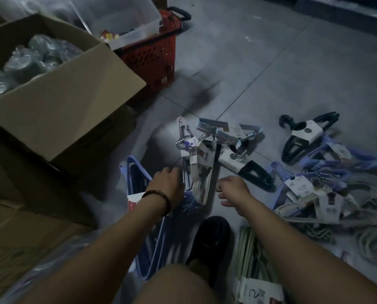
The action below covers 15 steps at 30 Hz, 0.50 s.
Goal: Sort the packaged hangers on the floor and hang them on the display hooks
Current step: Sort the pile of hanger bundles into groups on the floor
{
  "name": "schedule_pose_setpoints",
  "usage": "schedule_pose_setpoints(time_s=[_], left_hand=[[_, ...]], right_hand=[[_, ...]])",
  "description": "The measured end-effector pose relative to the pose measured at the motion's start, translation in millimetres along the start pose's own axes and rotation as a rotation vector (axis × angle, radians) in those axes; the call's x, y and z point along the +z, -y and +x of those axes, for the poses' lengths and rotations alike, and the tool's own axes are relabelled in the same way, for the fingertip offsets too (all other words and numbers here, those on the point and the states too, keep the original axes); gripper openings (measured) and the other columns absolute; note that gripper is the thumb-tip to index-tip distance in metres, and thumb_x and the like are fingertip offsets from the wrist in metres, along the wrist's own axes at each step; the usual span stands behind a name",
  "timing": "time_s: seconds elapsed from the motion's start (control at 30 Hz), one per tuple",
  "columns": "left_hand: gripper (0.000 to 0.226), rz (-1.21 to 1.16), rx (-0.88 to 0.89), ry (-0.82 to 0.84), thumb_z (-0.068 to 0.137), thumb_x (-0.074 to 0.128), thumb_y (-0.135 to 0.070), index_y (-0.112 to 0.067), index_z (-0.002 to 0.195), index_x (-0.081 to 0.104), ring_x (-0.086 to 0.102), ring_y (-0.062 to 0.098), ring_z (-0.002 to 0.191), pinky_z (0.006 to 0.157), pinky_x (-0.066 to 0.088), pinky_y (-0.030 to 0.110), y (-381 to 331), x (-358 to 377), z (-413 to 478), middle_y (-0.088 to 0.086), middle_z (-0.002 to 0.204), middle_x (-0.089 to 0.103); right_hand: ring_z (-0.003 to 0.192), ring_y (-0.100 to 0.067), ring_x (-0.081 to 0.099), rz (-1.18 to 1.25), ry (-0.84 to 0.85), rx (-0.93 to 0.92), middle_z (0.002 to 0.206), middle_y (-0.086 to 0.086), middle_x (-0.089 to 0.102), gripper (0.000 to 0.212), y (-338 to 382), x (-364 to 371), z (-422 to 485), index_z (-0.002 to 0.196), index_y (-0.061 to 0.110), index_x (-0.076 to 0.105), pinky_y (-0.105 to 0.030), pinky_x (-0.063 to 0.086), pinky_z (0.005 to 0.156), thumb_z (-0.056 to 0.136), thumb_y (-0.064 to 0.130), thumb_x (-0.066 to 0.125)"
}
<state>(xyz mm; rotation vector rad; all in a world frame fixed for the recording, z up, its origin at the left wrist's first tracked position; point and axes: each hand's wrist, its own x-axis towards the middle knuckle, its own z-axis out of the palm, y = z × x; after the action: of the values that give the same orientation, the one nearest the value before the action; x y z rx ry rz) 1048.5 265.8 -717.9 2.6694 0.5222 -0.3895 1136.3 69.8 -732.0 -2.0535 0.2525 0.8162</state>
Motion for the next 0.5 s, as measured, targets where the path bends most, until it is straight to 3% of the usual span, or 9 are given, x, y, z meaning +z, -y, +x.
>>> schedule_pose_setpoints(time_s=[0.13,0.23,0.37,0.5], left_hand=[[0.045,0.144,0.009,0.041,0.103,0.037,-0.055,-0.021,0.125,0.056,0.056,0.033,0.119,0.102,0.044,0.046,-0.8,53.6,33.6,0.009,0.13,0.061],[0.047,0.253,0.021,0.011,0.104,0.023,-0.052,-0.027,0.104,0.062,0.066,0.026,0.1,0.097,0.036,0.043,16.3,93.6,39.8,0.0,0.108,0.073],[0.047,0.297,0.05,-0.157,0.102,0.028,-0.05,-0.027,0.074,0.059,0.065,0.021,0.067,0.085,0.036,0.04,24.4,114.1,35.8,-0.003,0.072,0.072],[0.042,0.284,0.081,-0.229,0.104,0.03,-0.049,-0.03,0.075,0.055,0.063,0.017,0.065,0.086,0.037,0.041,28.6,123.0,37.0,-0.008,0.069,0.069]], right_hand=[[0.079,-0.028,0.063,-0.203,0.032,-0.118,0.083,-0.005,0.067,0.016,2.6,19.1,27.1,0.093,0.01,0.071,-0.04,0.054,0.07,0.091,0.019,0.058],[0.105,-0.032,0.065,-0.303,0.055,-0.133,0.113,-0.009,0.068,0.025,-0.2,35.0,56.0,0.119,0.013,0.067,-0.034,0.049,0.082,0.097,0.019,0.057],[0.119,-0.033,0.062,-0.312,0.105,-0.129,0.131,-0.012,0.065,0.033,-8.8,59.6,97.5,0.133,0.012,0.06,-0.031,0.045,0.089,0.103,0.024,0.06],[0.123,-0.032,0.061,-0.378,0.15,-0.134,0.139,-0.012,0.062,0.043,-22.4,91.5,134.2,0.14,0.012,0.056,-0.031,0.048,0.094,0.105,0.036,0.059]])
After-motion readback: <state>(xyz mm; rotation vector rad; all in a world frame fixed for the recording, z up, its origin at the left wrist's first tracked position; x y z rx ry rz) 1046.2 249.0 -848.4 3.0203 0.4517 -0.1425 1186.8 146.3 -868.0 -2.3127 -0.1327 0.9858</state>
